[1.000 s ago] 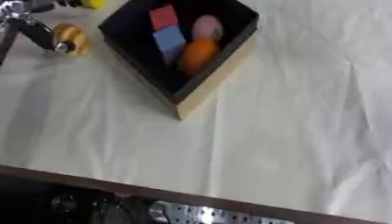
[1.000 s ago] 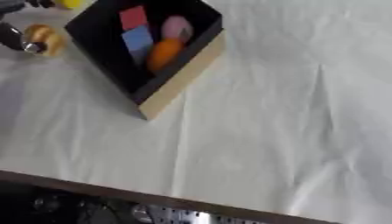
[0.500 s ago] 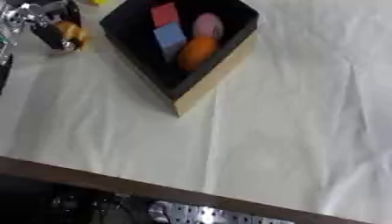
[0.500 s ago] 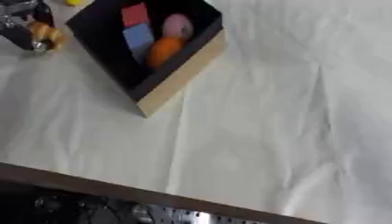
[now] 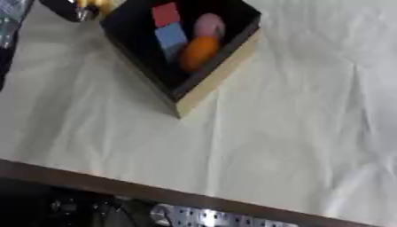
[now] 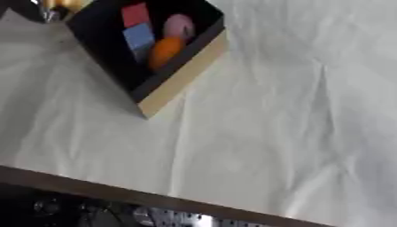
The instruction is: Pick up objects on the table and place them in the box.
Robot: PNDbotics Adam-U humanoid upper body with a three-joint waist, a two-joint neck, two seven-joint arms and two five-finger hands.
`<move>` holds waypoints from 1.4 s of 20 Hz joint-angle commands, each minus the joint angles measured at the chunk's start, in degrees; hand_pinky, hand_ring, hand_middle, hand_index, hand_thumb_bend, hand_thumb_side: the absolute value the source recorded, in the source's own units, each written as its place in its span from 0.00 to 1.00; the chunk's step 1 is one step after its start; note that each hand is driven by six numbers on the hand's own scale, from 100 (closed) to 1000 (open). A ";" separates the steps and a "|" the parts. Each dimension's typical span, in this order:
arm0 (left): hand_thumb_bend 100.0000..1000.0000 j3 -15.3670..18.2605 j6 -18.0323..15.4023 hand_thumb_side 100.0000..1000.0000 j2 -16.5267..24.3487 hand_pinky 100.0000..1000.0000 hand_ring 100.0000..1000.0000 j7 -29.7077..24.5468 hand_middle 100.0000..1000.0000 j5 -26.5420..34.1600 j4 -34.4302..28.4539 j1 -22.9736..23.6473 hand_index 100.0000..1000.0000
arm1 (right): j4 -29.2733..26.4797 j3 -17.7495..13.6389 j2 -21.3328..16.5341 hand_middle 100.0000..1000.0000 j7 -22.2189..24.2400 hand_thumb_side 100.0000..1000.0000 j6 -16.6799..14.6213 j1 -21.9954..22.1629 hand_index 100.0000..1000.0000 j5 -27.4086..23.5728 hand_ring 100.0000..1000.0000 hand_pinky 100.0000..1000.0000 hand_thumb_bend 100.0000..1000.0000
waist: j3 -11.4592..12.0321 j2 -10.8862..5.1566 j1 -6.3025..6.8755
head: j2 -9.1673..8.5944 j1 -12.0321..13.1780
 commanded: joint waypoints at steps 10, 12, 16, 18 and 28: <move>0.19 -4.44 4.02 0.00 -14.41 0.59 0.62 -1.45 0.49 -2.96 0.32 -7.37 0.56 | -0.78 -0.18 -0.19 0.65 0.69 0.41 0.01 -2.13 0.77 -1.02 0.88 0.93 0.00 | -1.75 -10.23 -0.08 | 0.25 1.75; 0.31 -4.56 4.00 0.00 -15.71 0.70 0.72 -0.64 0.65 -5.77 3.23 -7.35 0.76 | -0.84 -0.19 -0.09 0.65 0.74 0.41 -0.01 -2.24 0.77 -1.05 0.88 0.93 0.00 | -1.93 -10.06 -0.12 | 0.25 2.10; 0.42 -3.38 3.51 0.16 -16.24 0.88 0.92 1.85 0.87 -11.21 4.75 -7.41 0.98 | -0.83 -0.30 -0.07 0.65 0.81 0.41 0.00 -2.10 0.77 -0.99 0.88 0.93 0.00 | -1.92 -9.70 -0.16 | 0.25 2.50; 0.37 -2.00 4.08 0.17 -15.36 0.86 0.89 3.42 0.84 -10.81 3.30 -7.59 0.96 | -0.76 -0.39 -0.14 0.65 0.79 0.41 0.04 -1.91 0.77 -0.99 0.88 0.93 0.00 | -1.67 -9.66 -0.12 | 0.25 2.40; 0.23 3.97 13.32 0.06 -3.04 0.82 0.85 7.29 0.79 -4.09 2.46 -8.57 0.93 | -0.71 -0.92 -1.06 0.65 0.33 0.41 0.05 -0.89 0.77 -0.81 0.88 0.93 0.00 | -0.48 -9.58 0.55 | 0.25 1.50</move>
